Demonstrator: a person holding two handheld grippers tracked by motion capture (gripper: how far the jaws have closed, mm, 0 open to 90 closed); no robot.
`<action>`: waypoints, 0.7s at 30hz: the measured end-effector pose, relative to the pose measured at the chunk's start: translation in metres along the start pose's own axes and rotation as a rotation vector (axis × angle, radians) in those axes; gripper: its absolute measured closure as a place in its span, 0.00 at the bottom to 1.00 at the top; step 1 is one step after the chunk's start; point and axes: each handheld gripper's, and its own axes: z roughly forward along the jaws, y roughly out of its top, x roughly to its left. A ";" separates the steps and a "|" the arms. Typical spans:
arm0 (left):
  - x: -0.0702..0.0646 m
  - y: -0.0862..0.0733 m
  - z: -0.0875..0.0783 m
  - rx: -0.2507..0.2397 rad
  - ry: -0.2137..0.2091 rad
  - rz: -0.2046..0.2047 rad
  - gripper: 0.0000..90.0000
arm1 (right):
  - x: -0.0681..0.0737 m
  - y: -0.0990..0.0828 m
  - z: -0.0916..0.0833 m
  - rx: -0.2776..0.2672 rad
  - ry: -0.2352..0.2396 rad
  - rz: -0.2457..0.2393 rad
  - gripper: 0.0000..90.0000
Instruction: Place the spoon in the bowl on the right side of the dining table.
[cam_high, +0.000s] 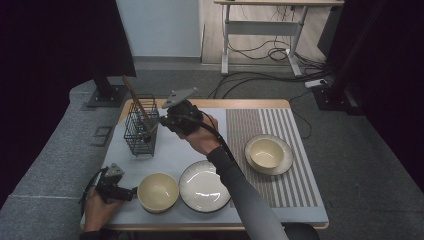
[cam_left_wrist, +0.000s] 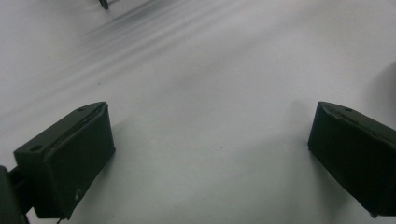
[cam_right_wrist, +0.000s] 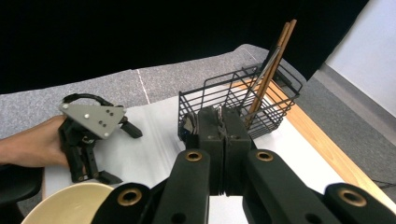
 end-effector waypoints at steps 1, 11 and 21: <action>0.000 0.000 0.000 0.000 0.000 0.000 0.00 | 0.001 0.000 -0.001 0.000 0.004 -0.003 0.99; 0.000 0.000 0.000 -0.002 0.001 0.000 0.00 | 0.011 -0.011 -0.006 0.013 0.027 -0.024 0.99; 0.000 0.000 0.000 -0.002 -0.001 0.000 0.00 | 0.006 -0.027 -0.016 0.022 0.019 -0.008 0.99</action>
